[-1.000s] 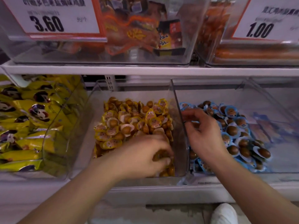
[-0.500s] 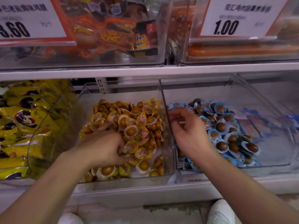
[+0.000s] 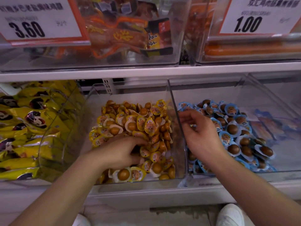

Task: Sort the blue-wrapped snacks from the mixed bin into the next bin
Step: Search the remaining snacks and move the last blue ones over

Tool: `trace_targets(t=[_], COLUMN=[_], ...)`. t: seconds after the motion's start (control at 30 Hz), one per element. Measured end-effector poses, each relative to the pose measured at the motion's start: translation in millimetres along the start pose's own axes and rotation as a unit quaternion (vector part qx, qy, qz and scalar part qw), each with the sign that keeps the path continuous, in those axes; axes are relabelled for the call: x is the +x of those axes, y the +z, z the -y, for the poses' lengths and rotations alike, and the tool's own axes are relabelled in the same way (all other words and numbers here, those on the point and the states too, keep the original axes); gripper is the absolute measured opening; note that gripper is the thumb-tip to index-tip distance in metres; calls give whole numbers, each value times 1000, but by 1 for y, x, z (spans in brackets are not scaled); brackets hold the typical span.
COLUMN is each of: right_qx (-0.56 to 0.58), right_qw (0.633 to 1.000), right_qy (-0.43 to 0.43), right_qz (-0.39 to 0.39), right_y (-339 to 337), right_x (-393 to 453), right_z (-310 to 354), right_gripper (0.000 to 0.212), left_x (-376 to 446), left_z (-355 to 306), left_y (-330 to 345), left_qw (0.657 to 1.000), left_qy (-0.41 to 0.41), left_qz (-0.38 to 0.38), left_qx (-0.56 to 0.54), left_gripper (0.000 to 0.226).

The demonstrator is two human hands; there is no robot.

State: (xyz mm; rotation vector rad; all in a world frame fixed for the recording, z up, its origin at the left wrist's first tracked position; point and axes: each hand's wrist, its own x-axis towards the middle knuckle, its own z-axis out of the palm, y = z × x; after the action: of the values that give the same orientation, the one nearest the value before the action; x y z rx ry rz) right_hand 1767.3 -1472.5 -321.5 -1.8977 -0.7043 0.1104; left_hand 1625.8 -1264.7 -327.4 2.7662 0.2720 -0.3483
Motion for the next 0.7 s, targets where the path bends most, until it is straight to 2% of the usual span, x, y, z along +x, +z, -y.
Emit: trace_targets(t=[0.1, 0.2, 0.27, 0.4, 0.43, 0.5, 0.6, 0.7], right_qx=[4, 2, 1, -10, -12, -18, -24, -25], right_qw=[1000, 1000, 1000, 1000, 1000, 1000, 998, 986], right_qy=[0, 4, 4, 8, 8, 4, -37, -137], right_qz=[-2, -3, 0, -2, -1, -1, -45, -93], right_y=[2, 2, 2, 1, 0, -1, -4, -7], right_x=[1, 2, 2, 3, 3, 3, -2, -12], right_z=[-1, -1, -1, 0, 1, 4, 16, 34], right_gripper=[23, 23, 24, 23, 23, 22, 24, 23], left_x=[1, 4, 6, 5, 4, -1, -9, -16], left_z=[-10, -12, -12, -10, -9, -5, -6, -21], left_y=[6, 12, 12, 9, 7, -1, -14, -19], left_qw=[997, 988, 986, 993, 996, 989, 926, 867], left_qy=[-6, -2, -5, -22, -29, -53, -37, -4], left_qz=[-30, -79, -92, -69, -63, -73, -161, -205], left_qx=[65, 133, 136, 94, 52, -118, -340, -455], left_gripper=[72, 54, 35, 36, 31, 21, 22, 24])
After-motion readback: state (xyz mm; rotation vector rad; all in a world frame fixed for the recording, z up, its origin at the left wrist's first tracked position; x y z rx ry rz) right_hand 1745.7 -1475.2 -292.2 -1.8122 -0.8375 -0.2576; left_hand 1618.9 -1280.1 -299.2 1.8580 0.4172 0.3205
